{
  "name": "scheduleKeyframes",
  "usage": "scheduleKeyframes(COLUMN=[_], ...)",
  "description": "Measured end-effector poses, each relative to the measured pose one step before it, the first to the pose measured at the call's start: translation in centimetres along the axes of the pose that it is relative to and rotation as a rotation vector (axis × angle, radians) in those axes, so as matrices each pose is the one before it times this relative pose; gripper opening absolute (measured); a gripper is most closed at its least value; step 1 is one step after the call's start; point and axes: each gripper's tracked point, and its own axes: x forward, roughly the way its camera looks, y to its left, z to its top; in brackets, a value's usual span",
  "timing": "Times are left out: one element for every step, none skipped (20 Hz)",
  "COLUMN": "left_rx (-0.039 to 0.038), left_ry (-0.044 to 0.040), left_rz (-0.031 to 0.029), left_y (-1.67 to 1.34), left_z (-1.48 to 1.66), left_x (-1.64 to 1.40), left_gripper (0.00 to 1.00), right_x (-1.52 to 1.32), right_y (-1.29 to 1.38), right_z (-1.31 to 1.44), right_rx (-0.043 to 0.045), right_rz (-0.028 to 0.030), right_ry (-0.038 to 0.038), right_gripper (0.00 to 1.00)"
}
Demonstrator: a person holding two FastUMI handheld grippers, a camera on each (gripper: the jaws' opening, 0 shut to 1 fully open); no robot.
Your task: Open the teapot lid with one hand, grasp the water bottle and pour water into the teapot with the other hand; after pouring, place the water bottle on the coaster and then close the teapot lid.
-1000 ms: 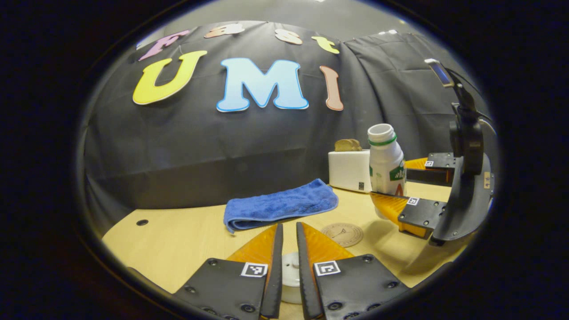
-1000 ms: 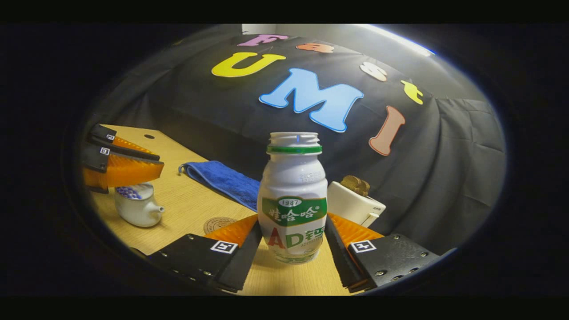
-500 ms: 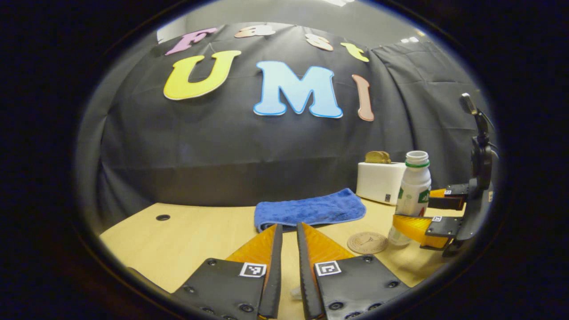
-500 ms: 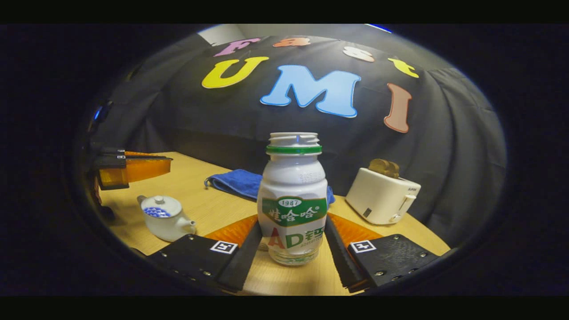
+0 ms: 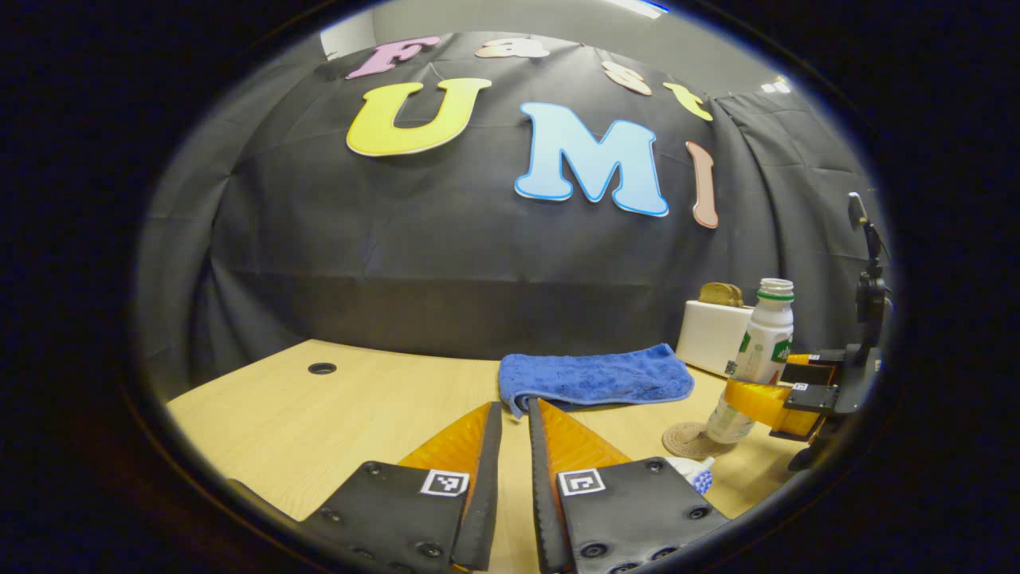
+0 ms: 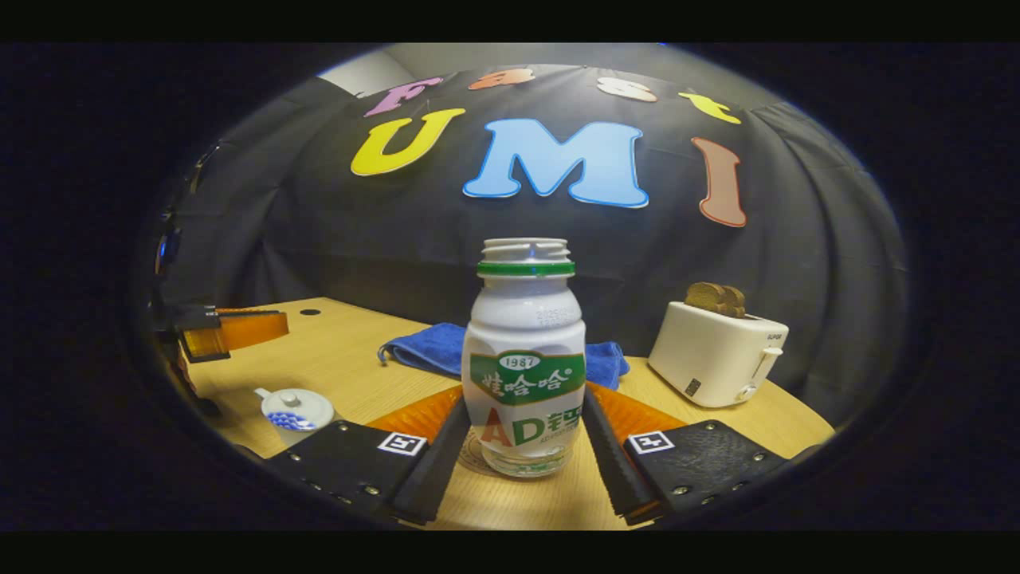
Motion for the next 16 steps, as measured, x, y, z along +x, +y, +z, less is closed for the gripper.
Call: scheduleKeyframes(left_rx=[0.0002,0.00262,0.00391,0.00169,0.00043,0.00052,0.00132,0.00233,0.00064,-0.00059,-0.00055,0.00011,0.00022,-0.00033,-0.00036,0.00135], left_ry=[-0.0008,0.00064,0.00143,0.00129,0.00073,0.00065,0.00177,0.00162,0.00077,0.00073,0.00017,0.00102,0.00113,0.00152,0.00164,0.00215], left_rz=[0.00423,0.00213,0.00379,0.00132,0.00005,-0.00054,-0.00157,0.00132,0.00079,-0.00066,0.00042,-0.00076,-0.00015,-0.00178,-0.00114,-0.00079], left_y=[0.086,0.03,0.055,0.043,-0.048,-0.019,-0.136,-0.01,-0.047,-0.043,-0.029,-0.044,0.02,-0.079,-0.161,-0.039], left_z=[-0.013,-0.027,-0.044,-0.054,0.052,-0.051,-0.023,-0.154,0.038,-0.104,-0.031,-0.058,-0.032,-0.056,-0.057,-0.16], left_x=[-0.021,0.017,0.139,0.004,0.086,-0.103,0.113,-0.015,0.049,0.0,0.013,-0.009,-0.022,0.124,-0.003,0.01], left_gripper=[0.27,0.26,0.28,0.26,0.26,0.28,0.27,0.28,0.27,0.27,0.28,0.28,0.28,0.28,0.28,0.28], right_x=[0.964,0.706,0.873,0.801,0.642,0.341,0.325,-0.121,0.313,0.064,0.082,-0.236,0.081,-0.151,0.019,-0.491], right_y=[0.344,0.215,0.119,-0.257,-0.263,-0.178,-0.165,-0.321,-0.289,0.017,-0.104,-0.047,-0.155,-0.134,-0.017,0.119], right_z=[0.576,0.269,0.221,-0.146,-0.3,-0.551,-0.247,-0.512,-0.301,-0.426,-0.108,-0.281,-0.324,-0.266,0.108,-0.223], right_rx=[0.01191,0.01875,0.02284,0.01813,0.00972,0.00917,0.01011,0.00133,-0.00613,-0.00498,0.00261,0.00347,-0.00082,-0.00129,0.00148,0.00181], right_rz=[0.00326,0.00249,0.00419,0.00239,-0.00173,-0.00191,-0.00063,-0.00375,-0.00585,-0.00426,-0.00375,-0.00187,-0.00441,0.00116,-0.0015,-0.00248], right_ry=[0.00073,0.0027,0.00429,0.01618,0.02216,0.00827,0.00511,0.00703,0.00689,0.00384,0.00293,0.00353,0.00884,0.00003,-0.00135,0.00005], right_gripper=[0.77,0.77,0.77,0.77,0.77,0.77,0.77,0.77,0.77,0.77,0.77,0.77,0.77,0.77,0.77,0.77])
